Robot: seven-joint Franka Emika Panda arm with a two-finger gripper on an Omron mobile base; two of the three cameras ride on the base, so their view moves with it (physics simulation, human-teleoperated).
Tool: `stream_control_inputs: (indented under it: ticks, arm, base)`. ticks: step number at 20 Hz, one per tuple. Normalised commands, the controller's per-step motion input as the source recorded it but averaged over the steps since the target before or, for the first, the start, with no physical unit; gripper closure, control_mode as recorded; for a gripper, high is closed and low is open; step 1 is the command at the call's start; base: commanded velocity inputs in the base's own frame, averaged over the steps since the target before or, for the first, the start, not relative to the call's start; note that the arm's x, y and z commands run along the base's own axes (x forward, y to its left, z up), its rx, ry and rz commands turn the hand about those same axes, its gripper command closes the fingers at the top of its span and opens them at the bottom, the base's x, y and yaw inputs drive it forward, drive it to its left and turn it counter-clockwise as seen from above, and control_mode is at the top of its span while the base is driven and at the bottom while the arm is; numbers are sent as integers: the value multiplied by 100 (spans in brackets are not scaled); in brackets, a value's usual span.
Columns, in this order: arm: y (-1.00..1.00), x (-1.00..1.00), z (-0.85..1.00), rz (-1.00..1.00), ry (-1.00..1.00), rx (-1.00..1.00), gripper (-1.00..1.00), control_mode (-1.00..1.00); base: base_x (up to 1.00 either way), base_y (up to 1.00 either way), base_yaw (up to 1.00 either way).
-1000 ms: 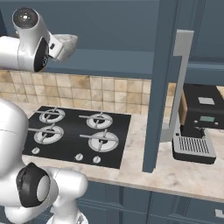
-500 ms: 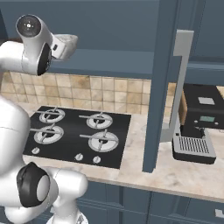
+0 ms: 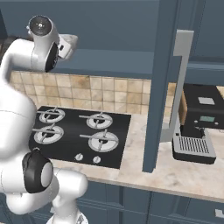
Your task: Pick up the bowls from the cabinet and place each bowl in front of a stool on the dining counter.
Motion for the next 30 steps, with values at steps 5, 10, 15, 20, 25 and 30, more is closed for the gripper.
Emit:
stream_control_inputs:
  ticks: [5, 10, 15, 20, 25, 30]
  arm:
    - [0, 47, 0, 0, 18, 4, -100, -100]
    - [0, 43, 6, 0, 9, 1, -100, -100]
    - [0, 24, 2, -1, 0, 0, -100, -100]
    - [0, 24, 0, -1, 0, 0, -100, -100]
    - [9, 34, 0, -1, 0, 0, -100, -100]
    - [16, 34, 0, -2, 0, 0, -100, -100]
  base:
    - [0, 0, 0]
    - [0, 0, 0]
    - [0, 0, 0]
    - [0, 0, 0]
    - [0, 0, 0]
    - [0, 0, 0]
